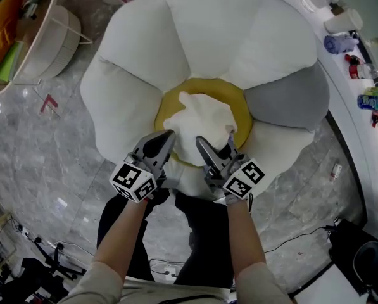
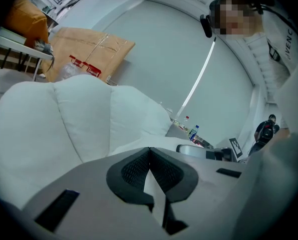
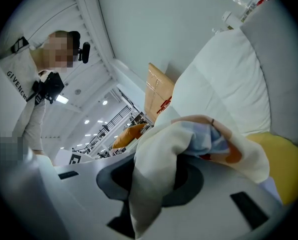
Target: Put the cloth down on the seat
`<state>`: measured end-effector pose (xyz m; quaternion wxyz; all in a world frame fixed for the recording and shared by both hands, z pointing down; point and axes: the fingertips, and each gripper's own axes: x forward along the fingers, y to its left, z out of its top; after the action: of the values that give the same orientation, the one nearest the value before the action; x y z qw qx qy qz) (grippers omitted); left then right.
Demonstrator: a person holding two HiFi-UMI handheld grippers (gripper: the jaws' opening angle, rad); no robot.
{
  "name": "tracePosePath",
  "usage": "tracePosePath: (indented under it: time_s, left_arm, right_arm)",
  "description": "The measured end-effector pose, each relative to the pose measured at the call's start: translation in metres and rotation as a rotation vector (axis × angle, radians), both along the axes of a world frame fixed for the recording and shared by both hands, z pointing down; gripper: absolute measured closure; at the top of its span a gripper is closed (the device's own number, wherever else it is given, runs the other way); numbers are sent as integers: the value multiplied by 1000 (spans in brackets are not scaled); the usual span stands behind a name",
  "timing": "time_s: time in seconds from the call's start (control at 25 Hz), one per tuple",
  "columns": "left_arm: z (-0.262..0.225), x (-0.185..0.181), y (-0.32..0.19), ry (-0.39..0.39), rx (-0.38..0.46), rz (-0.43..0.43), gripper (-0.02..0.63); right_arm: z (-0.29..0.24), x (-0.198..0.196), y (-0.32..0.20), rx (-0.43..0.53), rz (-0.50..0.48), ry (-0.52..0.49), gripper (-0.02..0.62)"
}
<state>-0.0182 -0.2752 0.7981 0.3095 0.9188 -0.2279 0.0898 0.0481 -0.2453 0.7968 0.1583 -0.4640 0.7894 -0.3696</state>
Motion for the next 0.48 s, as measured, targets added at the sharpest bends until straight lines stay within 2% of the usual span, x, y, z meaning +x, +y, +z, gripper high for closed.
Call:
tracePosePath:
  time_s: [0.32,0.48]
  left_arm:
    - [22,13,1,4,-12,7,592]
    - [31,16,3,10,-22,2,592]
  right_arm:
    - [38,15,1,-64,27,-31,479]
    - [57,16,1,-98,19,5,479]
